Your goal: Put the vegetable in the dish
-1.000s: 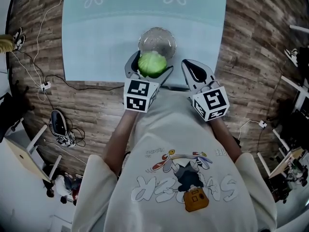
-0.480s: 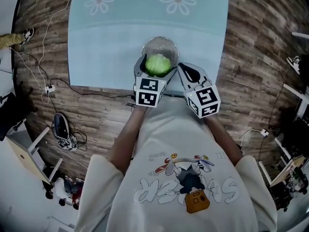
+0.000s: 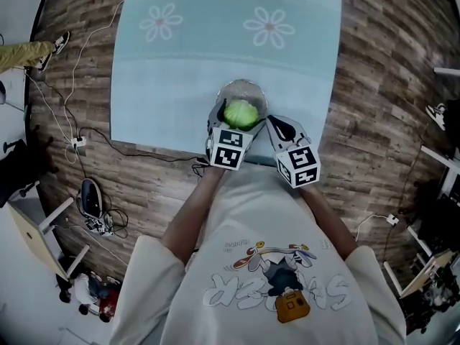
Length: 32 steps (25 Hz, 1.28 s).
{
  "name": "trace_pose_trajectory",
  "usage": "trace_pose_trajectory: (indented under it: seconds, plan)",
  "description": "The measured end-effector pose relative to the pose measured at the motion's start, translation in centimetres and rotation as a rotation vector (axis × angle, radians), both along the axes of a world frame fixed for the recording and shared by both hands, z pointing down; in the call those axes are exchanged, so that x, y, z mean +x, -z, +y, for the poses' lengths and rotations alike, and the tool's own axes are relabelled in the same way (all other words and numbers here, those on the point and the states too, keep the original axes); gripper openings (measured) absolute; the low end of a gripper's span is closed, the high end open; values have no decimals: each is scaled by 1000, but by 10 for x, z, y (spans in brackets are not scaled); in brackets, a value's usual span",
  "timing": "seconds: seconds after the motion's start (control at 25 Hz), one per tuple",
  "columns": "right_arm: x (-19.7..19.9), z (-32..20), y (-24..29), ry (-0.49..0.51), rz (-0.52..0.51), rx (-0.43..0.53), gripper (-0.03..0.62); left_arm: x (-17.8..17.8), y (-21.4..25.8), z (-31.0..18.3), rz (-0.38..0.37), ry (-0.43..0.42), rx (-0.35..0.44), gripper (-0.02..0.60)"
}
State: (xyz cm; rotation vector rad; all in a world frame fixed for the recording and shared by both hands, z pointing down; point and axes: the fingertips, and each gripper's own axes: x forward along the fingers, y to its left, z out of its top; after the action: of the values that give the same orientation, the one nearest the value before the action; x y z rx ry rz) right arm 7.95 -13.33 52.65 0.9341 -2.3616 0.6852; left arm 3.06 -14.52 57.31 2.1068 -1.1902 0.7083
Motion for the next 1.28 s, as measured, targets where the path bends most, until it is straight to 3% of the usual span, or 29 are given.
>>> trace_pose_trajectory:
  seconds: [0.6, 1.0, 1.28]
  plan:
    - [1, 9, -35, 62, 40, -54, 18, -3, -41, -12, -16, 74, -101, 534]
    - [5, 6, -39, 28, 52, -74, 18, -11, -61, -21, -95, 73, -158, 534]
    - [12, 3, -39, -16, 56, -81, 18, -13, -65, -19, -162, 47, -145, 533]
